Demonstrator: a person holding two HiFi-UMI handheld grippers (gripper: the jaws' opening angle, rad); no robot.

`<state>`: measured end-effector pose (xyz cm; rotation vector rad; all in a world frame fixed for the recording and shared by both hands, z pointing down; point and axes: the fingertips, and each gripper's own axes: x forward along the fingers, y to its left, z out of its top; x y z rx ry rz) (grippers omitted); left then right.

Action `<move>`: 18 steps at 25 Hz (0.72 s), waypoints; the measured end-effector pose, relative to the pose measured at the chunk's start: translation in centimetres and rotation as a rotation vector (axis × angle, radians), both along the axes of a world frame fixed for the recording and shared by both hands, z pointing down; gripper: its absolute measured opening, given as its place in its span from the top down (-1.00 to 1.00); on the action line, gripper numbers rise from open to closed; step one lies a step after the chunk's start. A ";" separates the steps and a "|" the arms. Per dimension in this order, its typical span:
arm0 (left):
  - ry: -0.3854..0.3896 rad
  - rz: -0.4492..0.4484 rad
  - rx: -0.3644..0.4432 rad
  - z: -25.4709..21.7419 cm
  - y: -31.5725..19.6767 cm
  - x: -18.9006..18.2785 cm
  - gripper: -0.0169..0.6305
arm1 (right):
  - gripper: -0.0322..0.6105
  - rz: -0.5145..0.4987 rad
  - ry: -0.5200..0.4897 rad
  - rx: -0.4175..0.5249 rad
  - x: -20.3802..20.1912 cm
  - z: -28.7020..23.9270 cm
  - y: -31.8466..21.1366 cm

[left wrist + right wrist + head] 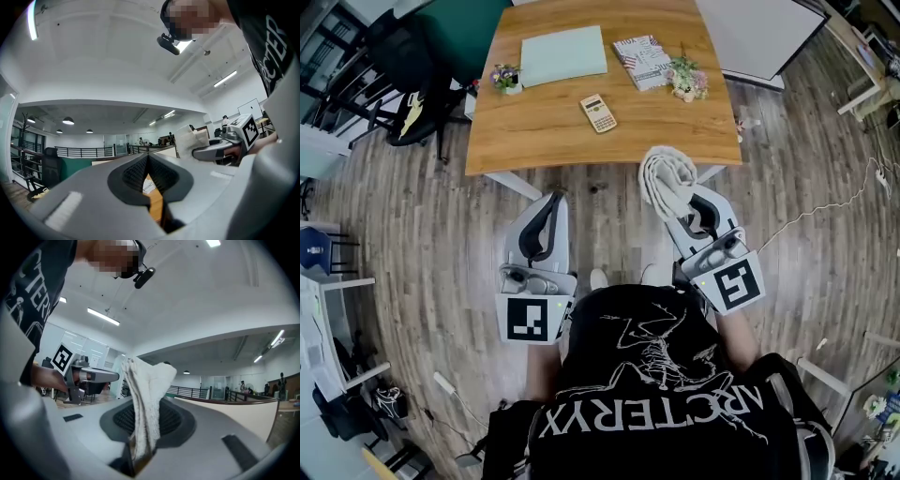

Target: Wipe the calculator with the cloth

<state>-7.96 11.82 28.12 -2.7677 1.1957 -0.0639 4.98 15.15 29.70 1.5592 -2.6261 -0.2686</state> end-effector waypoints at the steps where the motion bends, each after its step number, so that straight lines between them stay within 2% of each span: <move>1: -0.003 0.000 0.001 0.0 -0.1 0.2 0.92 | 0.61 0.000 0.005 0.004 0.1 -0.1 -0.1; 7: -0.037 -0.015 0.016 0.1 -0.4 1.7 0.92 | 0.62 -0.009 0.059 0.020 1.3 -0.2 -0.6; 18: -0.029 -0.105 0.007 0.9 -1.1 4.3 0.92 | 0.62 -0.087 0.057 -0.025 4.8 1.5 -1.6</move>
